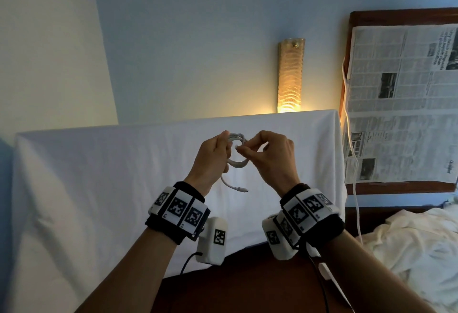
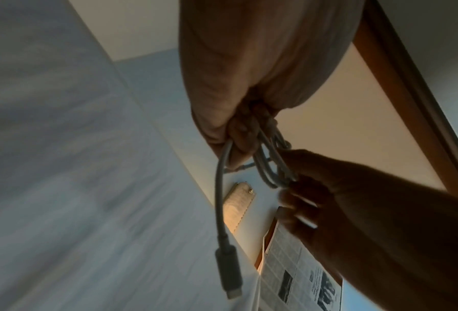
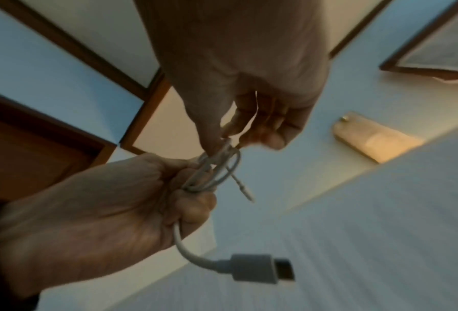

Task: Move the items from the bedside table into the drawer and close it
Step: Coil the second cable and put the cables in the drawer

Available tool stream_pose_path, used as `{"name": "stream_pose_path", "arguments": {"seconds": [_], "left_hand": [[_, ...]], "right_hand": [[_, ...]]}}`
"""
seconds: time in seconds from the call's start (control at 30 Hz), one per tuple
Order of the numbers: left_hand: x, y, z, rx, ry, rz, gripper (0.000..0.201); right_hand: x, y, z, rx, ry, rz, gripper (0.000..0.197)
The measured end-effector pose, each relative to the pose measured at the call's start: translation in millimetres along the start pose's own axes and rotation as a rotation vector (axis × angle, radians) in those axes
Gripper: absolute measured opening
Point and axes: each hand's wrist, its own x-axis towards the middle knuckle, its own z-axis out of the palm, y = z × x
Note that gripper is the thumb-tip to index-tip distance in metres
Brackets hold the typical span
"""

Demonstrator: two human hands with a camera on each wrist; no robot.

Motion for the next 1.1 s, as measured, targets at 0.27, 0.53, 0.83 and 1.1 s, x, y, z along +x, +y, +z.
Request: {"name": "stream_pose_path", "arguments": {"seconds": [0.27, 0.53, 0.83, 1.1], "left_hand": [[-1, 0, -8, -0.154, -0.076, -0.082, 0.04], [2, 1, -14, -0.146, -0.082, -0.077, 0.04], [10, -18, -23, 0.127, -0.038, 0.166, 0.031], [7, -63, -36, 0.259, -0.02, 0.111, 0.012]], "right_hand": [[4, 6, 1, 0.239, -0.336, -0.028, 0.017], [5, 10, -4, 0.121, -0.399, -0.09, 0.035], [15, 9, -3, 0.278, -0.355, 0.078, 0.035], [20, 14, -7, 0.321, -0.339, 0.128, 0.033]]}}
